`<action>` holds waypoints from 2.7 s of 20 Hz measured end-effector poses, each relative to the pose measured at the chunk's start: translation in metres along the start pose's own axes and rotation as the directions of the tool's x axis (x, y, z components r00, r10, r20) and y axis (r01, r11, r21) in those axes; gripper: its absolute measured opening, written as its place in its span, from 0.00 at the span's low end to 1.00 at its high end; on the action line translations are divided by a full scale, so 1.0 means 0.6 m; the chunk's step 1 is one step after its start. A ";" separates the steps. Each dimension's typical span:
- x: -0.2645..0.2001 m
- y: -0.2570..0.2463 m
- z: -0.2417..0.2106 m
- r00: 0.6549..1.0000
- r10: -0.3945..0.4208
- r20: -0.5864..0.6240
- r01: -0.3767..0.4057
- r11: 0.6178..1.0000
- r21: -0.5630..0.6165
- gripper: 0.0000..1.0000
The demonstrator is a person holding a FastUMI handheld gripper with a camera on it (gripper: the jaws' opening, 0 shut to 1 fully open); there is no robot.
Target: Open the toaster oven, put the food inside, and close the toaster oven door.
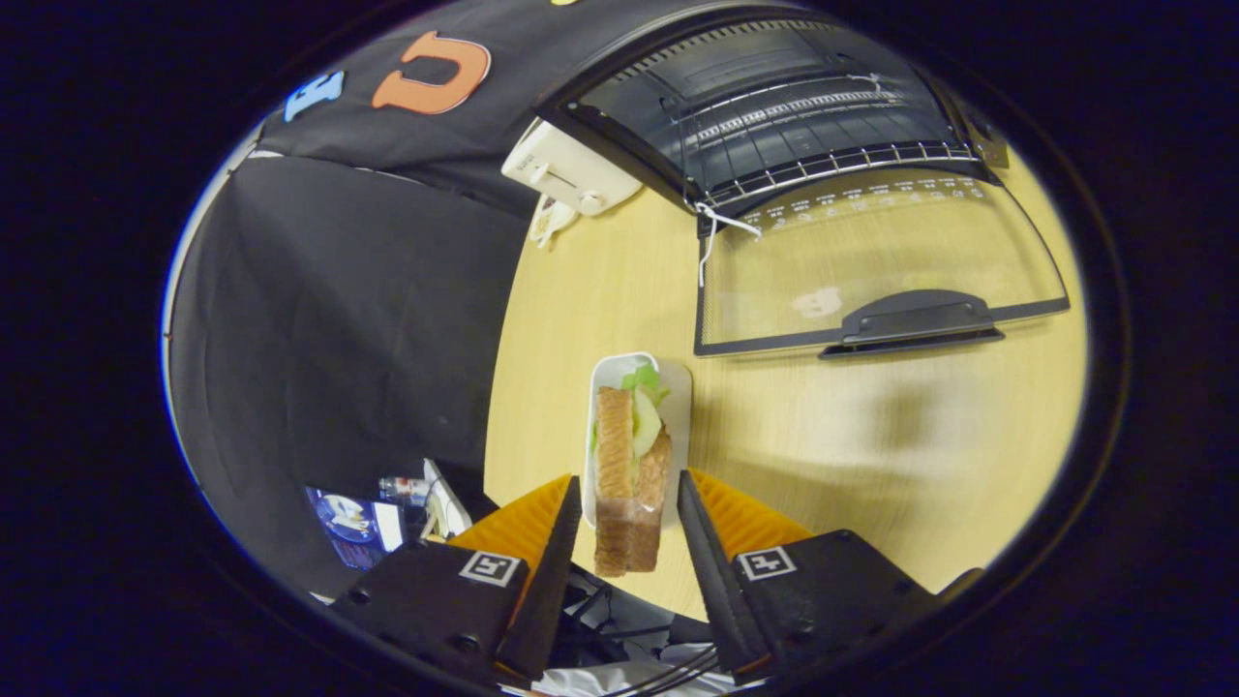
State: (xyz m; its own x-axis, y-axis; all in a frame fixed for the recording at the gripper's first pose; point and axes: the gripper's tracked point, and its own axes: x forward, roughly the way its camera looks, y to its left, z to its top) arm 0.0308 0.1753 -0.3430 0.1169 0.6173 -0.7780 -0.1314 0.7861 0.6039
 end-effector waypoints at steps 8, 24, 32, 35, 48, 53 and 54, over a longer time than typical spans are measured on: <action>0.016 0.009 -0.009 1.000 0.019 -0.001 -0.019 1.000 -0.017 0.44; -0.088 0.054 0.023 0.949 0.259 0.180 -0.246 0.965 -0.092 0.38; -0.129 0.002 0.137 0.838 0.222 0.499 -0.213 0.974 -0.076 0.38; -0.144 -0.030 0.188 0.773 0.187 0.606 -0.236 0.972 0.002 0.38; -0.183 -0.187 0.378 0.430 -0.087 0.899 -0.393 0.878 0.273 0.37; -0.138 -0.183 0.434 0.410 -0.109 0.905 -0.443 0.844 0.302 0.38; -0.136 -0.187 0.450 0.395 -0.131 0.909 -0.446 0.838 0.315 0.38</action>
State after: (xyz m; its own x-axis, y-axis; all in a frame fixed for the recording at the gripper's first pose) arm 0.3017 0.0451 -0.3009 0.9585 0.1695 -0.2292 0.1474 0.3932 0.9075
